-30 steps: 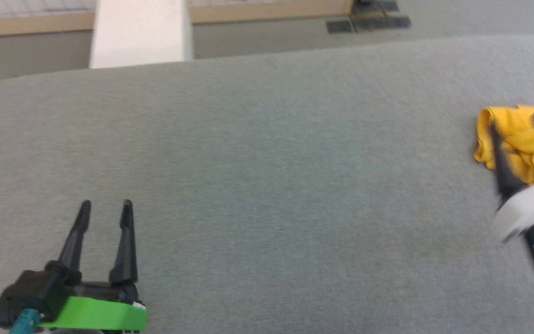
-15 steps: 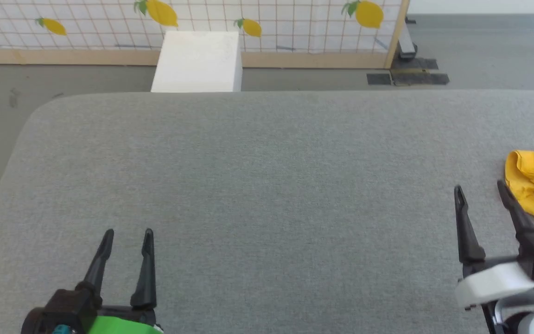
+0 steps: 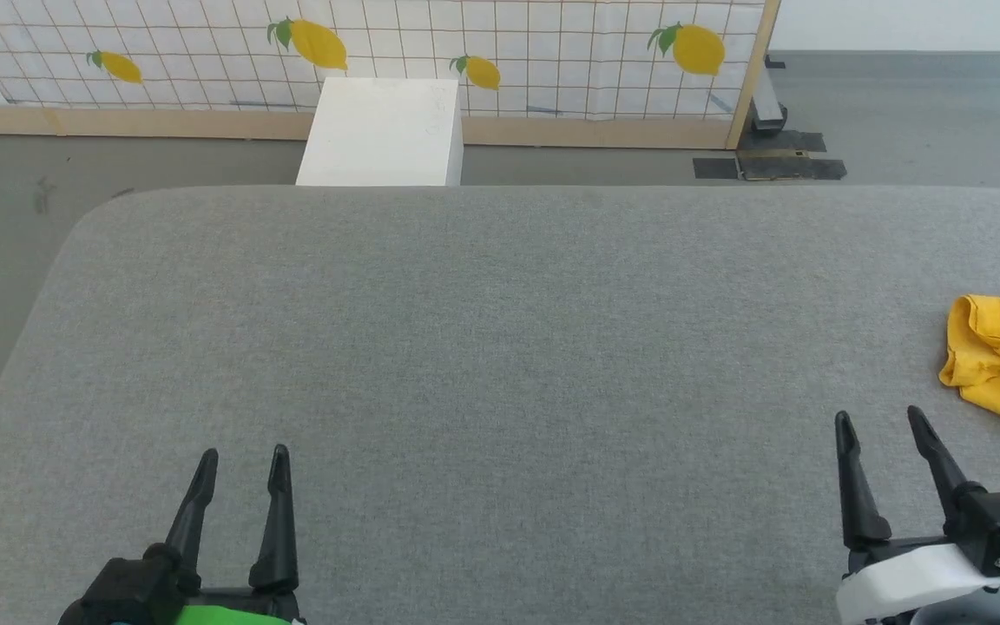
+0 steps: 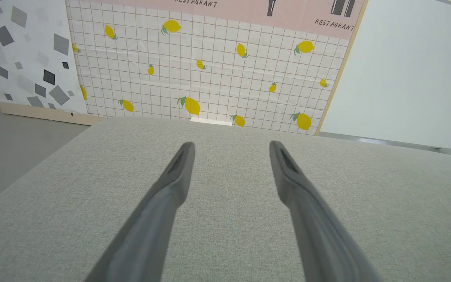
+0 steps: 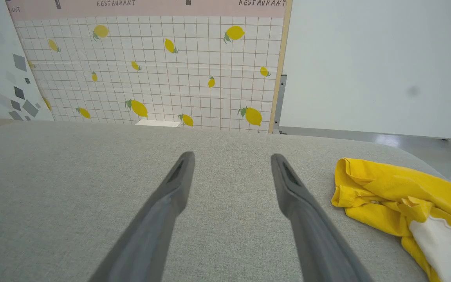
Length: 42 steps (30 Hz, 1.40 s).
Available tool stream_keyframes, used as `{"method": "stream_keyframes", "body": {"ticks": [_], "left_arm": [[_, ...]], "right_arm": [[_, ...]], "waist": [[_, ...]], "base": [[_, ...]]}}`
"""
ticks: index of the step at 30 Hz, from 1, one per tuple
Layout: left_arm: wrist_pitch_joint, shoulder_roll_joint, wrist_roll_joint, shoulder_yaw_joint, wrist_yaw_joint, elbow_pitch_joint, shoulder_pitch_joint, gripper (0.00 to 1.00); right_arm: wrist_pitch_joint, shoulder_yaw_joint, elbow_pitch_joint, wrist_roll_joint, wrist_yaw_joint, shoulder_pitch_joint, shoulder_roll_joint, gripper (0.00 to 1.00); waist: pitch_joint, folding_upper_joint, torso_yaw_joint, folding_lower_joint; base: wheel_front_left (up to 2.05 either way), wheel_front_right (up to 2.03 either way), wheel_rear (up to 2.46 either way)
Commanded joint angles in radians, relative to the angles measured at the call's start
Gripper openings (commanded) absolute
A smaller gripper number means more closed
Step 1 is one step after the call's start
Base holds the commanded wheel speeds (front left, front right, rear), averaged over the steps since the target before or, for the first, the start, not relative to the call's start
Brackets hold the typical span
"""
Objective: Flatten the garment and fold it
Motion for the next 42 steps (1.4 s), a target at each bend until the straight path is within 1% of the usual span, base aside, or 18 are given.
{"method": "stream_keyframes", "body": {"ticks": [1, 6, 7, 8, 13, 42], "left_arm": [[-0.007, -0.01, 0.02, 0.01, -0.011, 0.006, 0.015, 1.0], [-0.008, -0.035, 0.038, 0.033, -0.039, 0.024, 0.015, 1.0], [-0.008, -0.041, 0.037, 0.038, -0.044, 0.03, 0.015, 0.0], [-0.001, -0.036, 0.036, 0.033, -0.039, 0.029, 0.001, 0.0], [0.0, -0.037, 0.037, 0.03, -0.038, 0.029, 0.0, 0.0], [0.067, -0.06, 0.111, 0.048, -0.029, 0.056, -0.05, 0.0]], "right_arm": [[-0.007, 0.006, 0.004, 0.002, -0.002, -0.005, 0.001, 1.0], [-0.012, 0.011, 0.014, 0.001, -0.002, -0.015, 0.001, 1.0], [-0.012, 0.01, 0.014, 0.0, -0.002, -0.016, 0.001, 0.0], [-0.002, 0.011, 0.011, 0.0, 0.0, -0.003, 0.0, 0.0], [-0.001, 0.011, 0.011, 0.0, 0.0, -0.003, 0.0, 0.0], [0.054, 0.04, -0.006, -0.005, 0.0, -0.022, 0.0, 0.0]], "waist": [[0.0, 0.0, -0.001, 0.0001], [0.005, 0.0, -0.003, 0.0001], [0.006, 0.0, -0.002, 0.0001], [0.006, 0.0, -0.003, 0.0001], [0.005, 0.0, -0.003, 0.0001], [-0.005, 0.0, -0.005, 0.0001]], "base": [[0.0, 0.0, 0.0], [0.0, 0.0, 0.0], [0.0, 0.0, 0.0], [0.0, 0.0, 0.0], [0.0, 0.0, 0.0], [0.0, 0.0, 0.0]]}}
